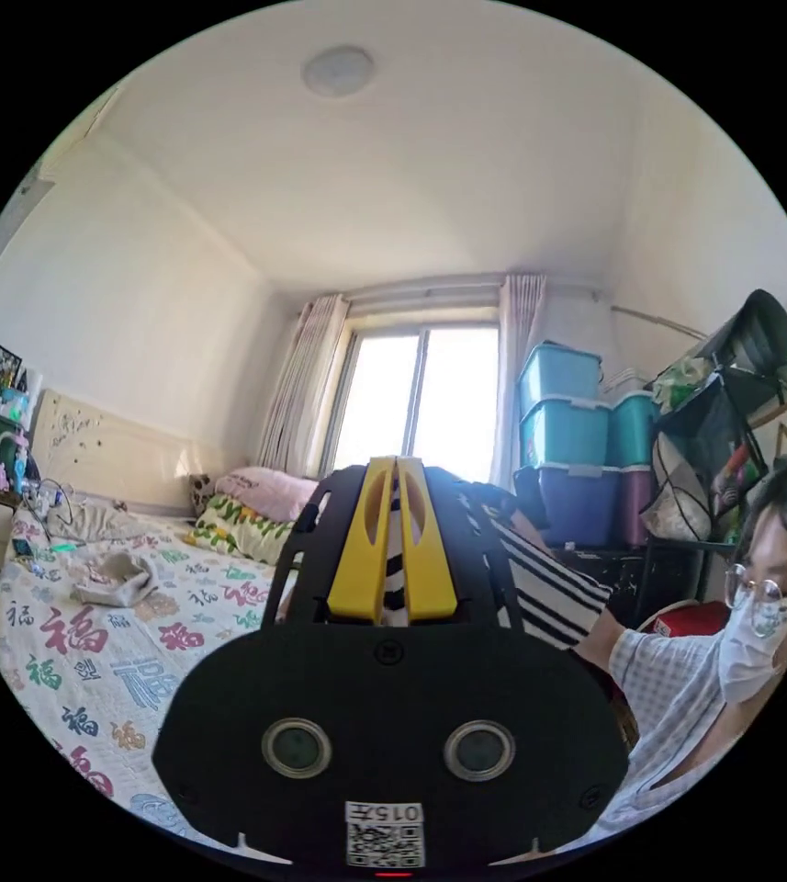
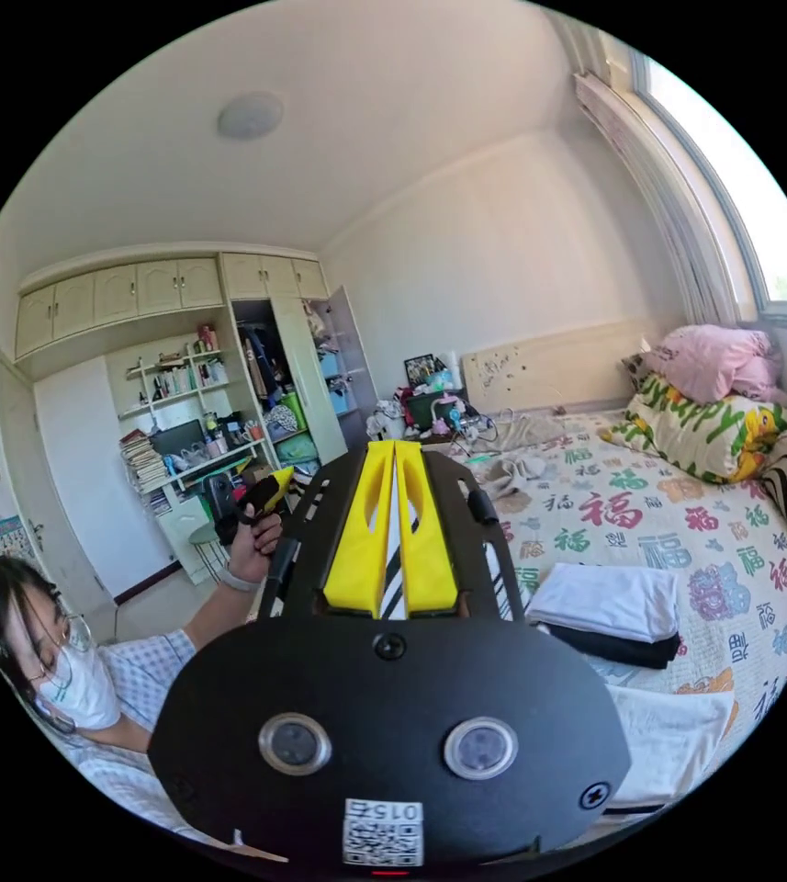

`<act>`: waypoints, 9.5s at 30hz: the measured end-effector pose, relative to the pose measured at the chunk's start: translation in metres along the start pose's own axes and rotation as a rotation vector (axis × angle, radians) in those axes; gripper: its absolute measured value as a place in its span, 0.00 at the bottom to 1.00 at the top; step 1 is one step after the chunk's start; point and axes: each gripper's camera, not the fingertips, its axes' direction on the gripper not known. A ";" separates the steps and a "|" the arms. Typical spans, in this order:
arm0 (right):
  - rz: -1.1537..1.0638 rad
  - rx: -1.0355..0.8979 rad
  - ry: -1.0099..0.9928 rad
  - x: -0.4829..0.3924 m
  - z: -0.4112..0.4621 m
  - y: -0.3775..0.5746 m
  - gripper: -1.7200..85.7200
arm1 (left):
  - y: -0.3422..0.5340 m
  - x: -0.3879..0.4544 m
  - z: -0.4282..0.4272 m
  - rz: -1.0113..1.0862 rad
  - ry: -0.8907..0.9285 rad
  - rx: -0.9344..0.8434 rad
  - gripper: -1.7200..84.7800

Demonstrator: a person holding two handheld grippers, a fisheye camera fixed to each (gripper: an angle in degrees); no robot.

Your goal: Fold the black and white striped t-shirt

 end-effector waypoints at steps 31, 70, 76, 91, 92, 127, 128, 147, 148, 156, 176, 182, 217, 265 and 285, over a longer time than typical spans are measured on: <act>0.221 -1.060 -0.052 0.054 0.285 0.352 0.15 | 0.197 -0.231 -0.242 -0.589 -0.586 -0.970 0.20; -0.288 -0.118 0.313 -0.144 0.081 0.291 0.03 | 0.047 0.047 -0.341 0.200 -0.437 -0.134 0.03; -0.152 -0.285 0.289 -0.074 0.156 0.284 0.04 | 0.058 -0.006 -0.300 0.091 -0.524 -0.235 0.03; -0.426 -0.800 -0.315 -0.061 0.284 0.381 0.12 | 0.145 -0.056 -0.184 0.101 -0.330 -0.940 0.10; -0.489 -0.831 -0.326 -0.074 0.287 0.388 0.12 | 0.147 -0.043 -0.180 0.145 -0.252 -0.961 0.10; -0.229 -0.616 0.385 0.069 0.457 0.172 0.01 | 0.062 -0.090 0.027 0.454 -0.721 -0.951 0.02; -0.215 -0.613 0.396 0.079 0.467 0.166 0.01 | 0.060 -0.102 0.033 0.444 -0.740 -0.951 0.02; -0.020 -0.795 0.395 0.272 0.647 0.191 0.09 | 0.157 -0.372 0.060 0.042 -0.913 -1.144 0.06; -0.115 -0.810 0.346 0.252 0.631 0.188 0.10 | 0.144 -0.355 0.053 0.129 -0.900 -1.138 0.07; -0.415 -0.979 0.131 0.149 0.552 0.234 0.12 | 0.107 -0.212 -0.020 0.141 -0.444 -1.030 0.09; 0.381 -0.736 0.783 0.388 0.460 0.194 0.02 | 0.068 -0.401 -0.213 -0.445 -0.972 -0.613 0.02; 0.573 -0.431 0.487 0.396 0.357 0.221 0.05 | 0.115 -0.406 -0.343 -0.784 -0.981 -0.358 0.07; 0.226 -0.972 0.235 0.102 0.163 0.400 0.14 | 0.156 -0.137 -0.245 -0.514 -0.286 -1.223 0.13; -0.147 -0.999 0.332 0.026 0.245 0.373 0.04 | 0.202 0.002 -0.099 0.116 -0.651 -1.359 0.01; -0.046 -0.485 0.472 0.189 0.254 0.207 0.02 | 0.116 -0.042 0.019 0.213 -0.584 -1.174 0.04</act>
